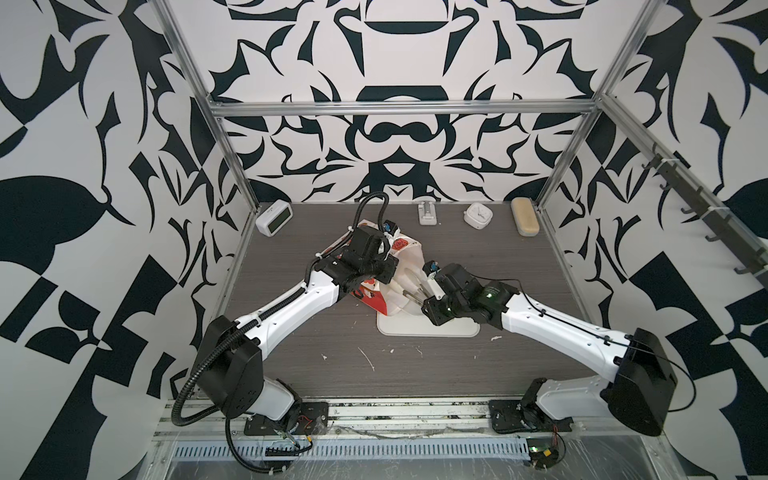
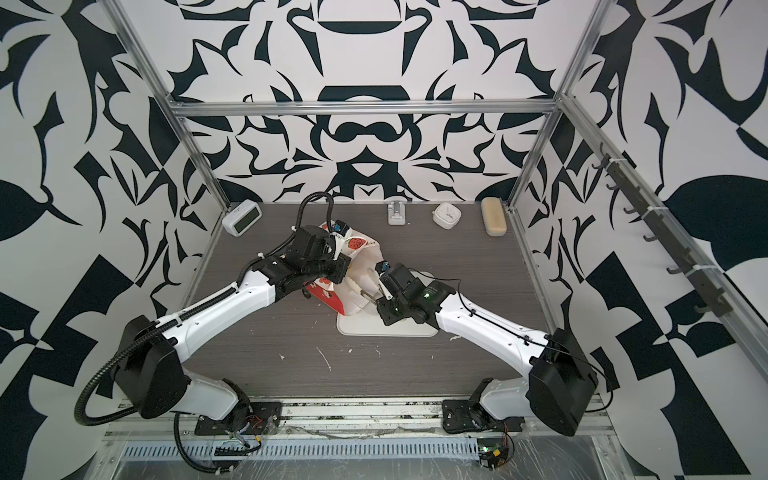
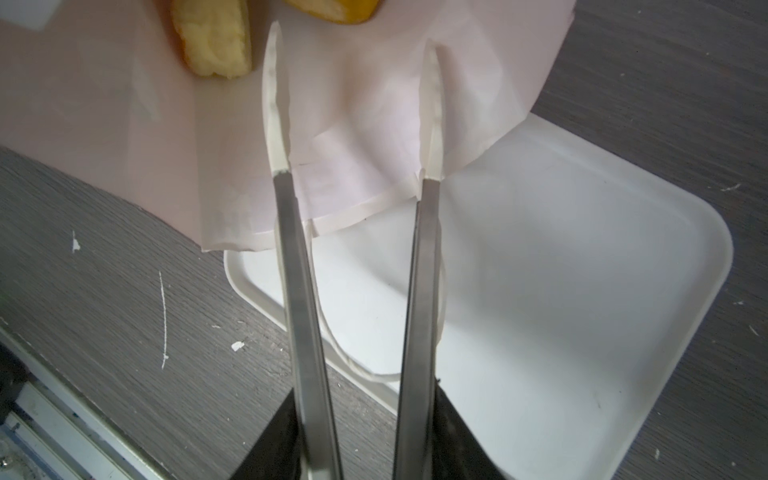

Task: Take the fake bread out of the paper bag
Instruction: 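Insert the tongs held by the right gripper into the bag's opening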

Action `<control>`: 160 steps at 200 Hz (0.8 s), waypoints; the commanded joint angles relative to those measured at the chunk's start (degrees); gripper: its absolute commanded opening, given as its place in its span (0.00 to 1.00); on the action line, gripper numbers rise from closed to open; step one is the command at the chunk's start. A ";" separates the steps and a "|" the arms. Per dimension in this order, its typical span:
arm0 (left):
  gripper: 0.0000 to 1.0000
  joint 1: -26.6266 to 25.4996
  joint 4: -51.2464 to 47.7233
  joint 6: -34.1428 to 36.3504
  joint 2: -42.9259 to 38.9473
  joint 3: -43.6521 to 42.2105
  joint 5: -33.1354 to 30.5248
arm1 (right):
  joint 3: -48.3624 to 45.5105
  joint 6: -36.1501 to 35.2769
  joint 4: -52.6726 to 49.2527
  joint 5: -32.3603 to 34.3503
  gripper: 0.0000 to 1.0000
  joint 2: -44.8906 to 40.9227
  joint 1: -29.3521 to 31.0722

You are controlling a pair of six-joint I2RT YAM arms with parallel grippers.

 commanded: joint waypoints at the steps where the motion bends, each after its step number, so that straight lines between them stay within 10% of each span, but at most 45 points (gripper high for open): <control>1: 0.00 -0.20 1.27 -0.01 -1.41 -0.28 0.66 | 0.30 -0.20 7.26 1.24 0.47 -0.03 0.07; 160: 0.00 -0.20 0.34 1.13 -1.17 1.53 3.25 | 3.24 -10.40 12.05 6.50 0.46 8.70 0.01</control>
